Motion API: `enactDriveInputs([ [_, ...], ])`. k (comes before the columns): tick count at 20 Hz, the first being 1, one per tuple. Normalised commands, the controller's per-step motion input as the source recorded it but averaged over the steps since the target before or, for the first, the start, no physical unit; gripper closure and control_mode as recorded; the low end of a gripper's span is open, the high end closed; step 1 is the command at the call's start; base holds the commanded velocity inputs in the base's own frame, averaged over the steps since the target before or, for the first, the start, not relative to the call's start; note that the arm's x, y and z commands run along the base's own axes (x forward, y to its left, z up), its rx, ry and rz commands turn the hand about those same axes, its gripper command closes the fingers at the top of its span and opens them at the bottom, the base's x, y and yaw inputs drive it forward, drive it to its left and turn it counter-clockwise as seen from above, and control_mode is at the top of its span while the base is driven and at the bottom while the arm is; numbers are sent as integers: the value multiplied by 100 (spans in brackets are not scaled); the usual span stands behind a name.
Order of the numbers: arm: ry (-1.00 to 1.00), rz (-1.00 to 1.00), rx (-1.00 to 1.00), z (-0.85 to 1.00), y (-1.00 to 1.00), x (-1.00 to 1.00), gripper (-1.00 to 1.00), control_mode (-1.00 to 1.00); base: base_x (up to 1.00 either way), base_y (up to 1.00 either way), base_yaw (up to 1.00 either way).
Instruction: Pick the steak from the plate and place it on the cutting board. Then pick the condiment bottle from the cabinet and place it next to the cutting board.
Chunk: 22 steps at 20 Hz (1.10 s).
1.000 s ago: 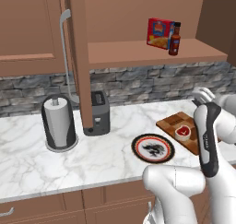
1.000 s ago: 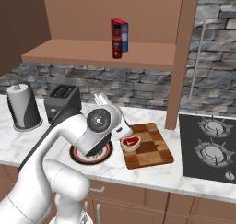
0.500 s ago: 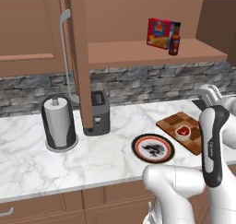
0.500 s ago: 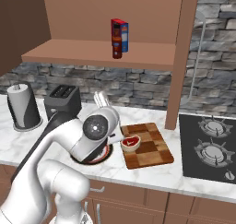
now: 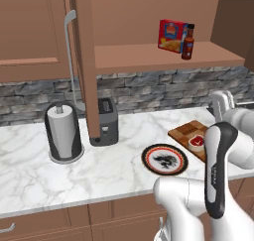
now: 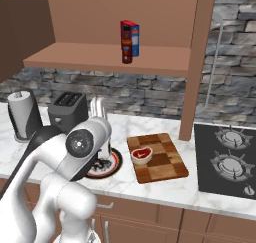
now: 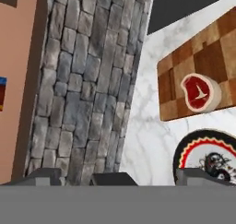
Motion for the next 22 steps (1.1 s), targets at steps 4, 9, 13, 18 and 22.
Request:
enactDriveInputs([
  [4,0,-14,29,0,33,0,-100,-100,0,0,0],
  [9,5,-13,31,0,24,0,-100,-100,0,0,0],
  [13,7,-10,33,0,9,5,-100,-100,0,0,0],
  [18,7,-8,34,0,1,12,-100,-100,0,0,0],
  [22,1,-6,32,0,0,17,-100,-100,0,0,0],
])
